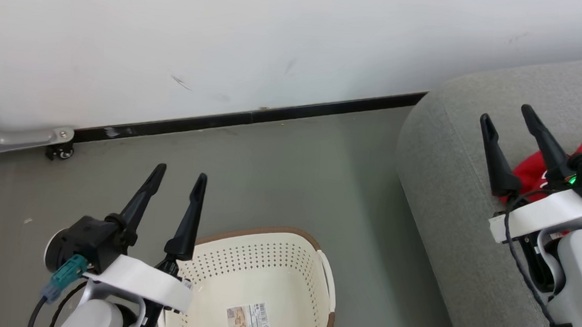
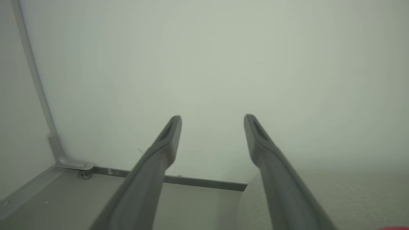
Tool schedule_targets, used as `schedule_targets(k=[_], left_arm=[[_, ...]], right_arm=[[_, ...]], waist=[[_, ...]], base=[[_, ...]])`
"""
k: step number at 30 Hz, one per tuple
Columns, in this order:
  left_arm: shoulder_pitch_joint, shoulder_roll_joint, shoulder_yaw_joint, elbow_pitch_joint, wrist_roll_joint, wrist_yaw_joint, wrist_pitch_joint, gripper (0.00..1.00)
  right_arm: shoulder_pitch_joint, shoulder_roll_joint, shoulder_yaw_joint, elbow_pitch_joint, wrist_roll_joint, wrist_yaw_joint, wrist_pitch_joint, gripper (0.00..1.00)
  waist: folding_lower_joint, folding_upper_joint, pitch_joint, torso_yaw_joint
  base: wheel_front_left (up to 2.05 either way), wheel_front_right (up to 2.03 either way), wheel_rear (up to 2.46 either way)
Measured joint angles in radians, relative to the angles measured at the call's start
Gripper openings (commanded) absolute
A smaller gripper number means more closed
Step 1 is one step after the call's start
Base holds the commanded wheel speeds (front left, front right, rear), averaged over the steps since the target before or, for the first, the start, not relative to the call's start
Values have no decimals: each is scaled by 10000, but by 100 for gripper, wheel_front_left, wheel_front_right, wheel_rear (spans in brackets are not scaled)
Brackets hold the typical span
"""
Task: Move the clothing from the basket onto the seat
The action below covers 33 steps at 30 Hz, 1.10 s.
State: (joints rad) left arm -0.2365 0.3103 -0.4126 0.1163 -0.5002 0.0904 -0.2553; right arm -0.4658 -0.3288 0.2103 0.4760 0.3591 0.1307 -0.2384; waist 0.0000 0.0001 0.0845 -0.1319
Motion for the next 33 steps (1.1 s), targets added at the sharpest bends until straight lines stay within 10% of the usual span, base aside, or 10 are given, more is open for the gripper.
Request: schedule_targets(k=[33], left_arm=[[1850,-648,1009,293,1104,782,0,100]], right_arm=[[3245,2426,-1066,-334,-1837,0,-81,100]], waist=[[0,0,-1493,1114]], base=[[0,0,0]])
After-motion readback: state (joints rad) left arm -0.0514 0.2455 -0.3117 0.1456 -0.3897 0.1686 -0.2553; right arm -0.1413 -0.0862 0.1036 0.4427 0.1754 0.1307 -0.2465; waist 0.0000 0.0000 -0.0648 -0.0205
